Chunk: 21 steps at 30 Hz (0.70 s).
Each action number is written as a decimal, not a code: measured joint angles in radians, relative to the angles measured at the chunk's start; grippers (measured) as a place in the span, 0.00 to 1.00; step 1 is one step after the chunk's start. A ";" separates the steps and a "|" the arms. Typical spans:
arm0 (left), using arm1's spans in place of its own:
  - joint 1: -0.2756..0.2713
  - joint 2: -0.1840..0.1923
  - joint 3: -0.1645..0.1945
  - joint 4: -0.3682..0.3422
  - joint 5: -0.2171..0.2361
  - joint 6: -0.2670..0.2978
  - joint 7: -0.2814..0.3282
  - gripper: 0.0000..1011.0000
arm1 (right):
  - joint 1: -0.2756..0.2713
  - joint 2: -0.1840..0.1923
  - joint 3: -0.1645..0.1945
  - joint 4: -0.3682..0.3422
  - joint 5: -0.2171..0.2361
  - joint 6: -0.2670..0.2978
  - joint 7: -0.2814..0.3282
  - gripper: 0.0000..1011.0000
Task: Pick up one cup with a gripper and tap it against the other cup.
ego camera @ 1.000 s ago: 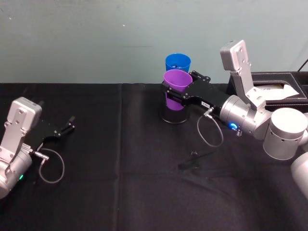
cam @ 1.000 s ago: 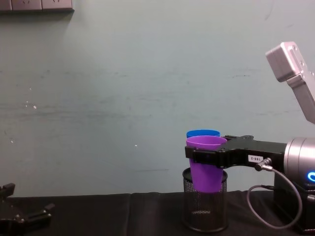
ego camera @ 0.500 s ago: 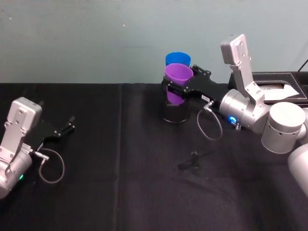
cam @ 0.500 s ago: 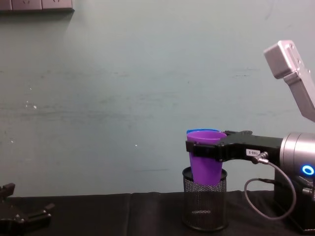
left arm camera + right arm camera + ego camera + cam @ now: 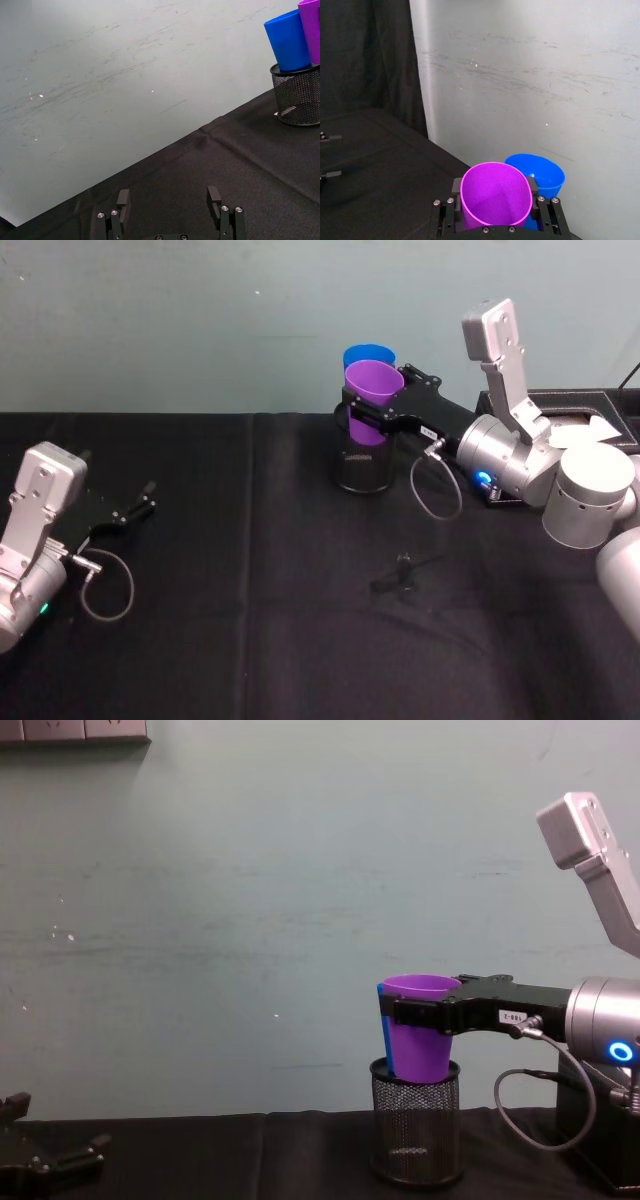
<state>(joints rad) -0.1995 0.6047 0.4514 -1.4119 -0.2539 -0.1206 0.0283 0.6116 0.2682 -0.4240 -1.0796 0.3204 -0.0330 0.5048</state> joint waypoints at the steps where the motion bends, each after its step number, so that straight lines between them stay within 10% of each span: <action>1: 0.000 0.000 0.000 0.000 0.000 0.000 0.000 0.99 | 0.000 0.000 0.001 0.000 0.000 0.002 0.000 0.73; 21: 0.000 0.000 0.000 0.000 0.000 0.000 0.000 0.99 | 0.001 -0.002 0.003 0.002 0.002 0.007 0.006 0.73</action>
<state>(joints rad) -0.1995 0.6047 0.4514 -1.4120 -0.2539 -0.1206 0.0283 0.6128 0.2666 -0.4210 -1.0779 0.3221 -0.0263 0.5111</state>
